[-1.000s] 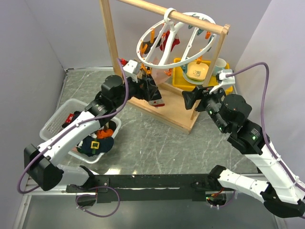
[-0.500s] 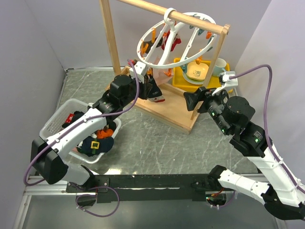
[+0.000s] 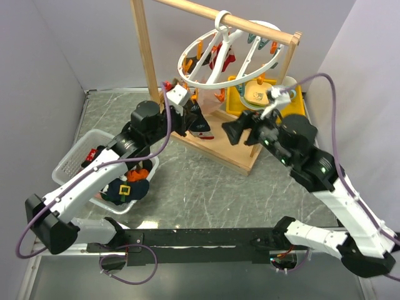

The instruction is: Remove the socks clipped to the hanger

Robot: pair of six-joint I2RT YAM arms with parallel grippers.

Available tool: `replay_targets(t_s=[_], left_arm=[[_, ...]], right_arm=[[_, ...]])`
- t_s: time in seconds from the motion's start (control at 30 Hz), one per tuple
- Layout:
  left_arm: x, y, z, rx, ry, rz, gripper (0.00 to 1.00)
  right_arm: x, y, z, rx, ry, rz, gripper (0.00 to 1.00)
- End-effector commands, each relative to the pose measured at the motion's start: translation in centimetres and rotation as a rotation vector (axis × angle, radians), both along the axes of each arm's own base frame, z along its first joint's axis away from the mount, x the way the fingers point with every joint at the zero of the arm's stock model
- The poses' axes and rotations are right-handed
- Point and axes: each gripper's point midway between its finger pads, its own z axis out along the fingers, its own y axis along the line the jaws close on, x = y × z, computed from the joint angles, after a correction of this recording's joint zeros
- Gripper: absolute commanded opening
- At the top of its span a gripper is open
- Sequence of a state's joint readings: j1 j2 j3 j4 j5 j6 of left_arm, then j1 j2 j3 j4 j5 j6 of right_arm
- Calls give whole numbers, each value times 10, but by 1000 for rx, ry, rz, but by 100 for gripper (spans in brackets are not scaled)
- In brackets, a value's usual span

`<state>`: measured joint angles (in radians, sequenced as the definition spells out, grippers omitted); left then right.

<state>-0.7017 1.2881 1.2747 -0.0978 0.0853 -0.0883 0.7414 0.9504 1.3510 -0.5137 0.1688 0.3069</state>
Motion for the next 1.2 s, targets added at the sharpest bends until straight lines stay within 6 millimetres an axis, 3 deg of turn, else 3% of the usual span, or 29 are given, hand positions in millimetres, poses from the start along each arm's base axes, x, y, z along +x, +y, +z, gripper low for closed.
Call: replay_targets(t_s=[0.0, 0.1, 0.17, 0.3, 0.47, 0.53, 0.57, 0.7, 1.17], left_arm=[[-17, -2, 24, -69, -101, -73, 1], [-20, -3, 20, -68, -92, -85, 1], [-24, -5, 20, -84, -88, -104, 1], [-33, -6, 21, -117, -82, -135, 1], [-43, -5, 25, -144, -96, -162, 1], [-45, -1, 27, -152, -105, -156, 1], [-46, 1, 31, -159, -116, -153, 1], [-48, 1, 32, -162, -114, -159, 1], [-52, -7, 29, -171, -89, -201, 1]], right_arm=[[5, 21, 25, 166, 125, -2, 88], [5, 36, 29, 269, 166, 23, 89], [5, 50, 34, 305, 125, 83, 97], [-3, 75, 45, 250, 22, 241, 100], [13, 84, 54, 220, 29, 181, 87], [23, 92, 40, 173, 78, 142, 83], [23, 91, 48, 177, 74, 127, 82], [30, 99, 43, 119, 79, 50, 74], [60, 98, 46, 30, 58, -231, 71]])
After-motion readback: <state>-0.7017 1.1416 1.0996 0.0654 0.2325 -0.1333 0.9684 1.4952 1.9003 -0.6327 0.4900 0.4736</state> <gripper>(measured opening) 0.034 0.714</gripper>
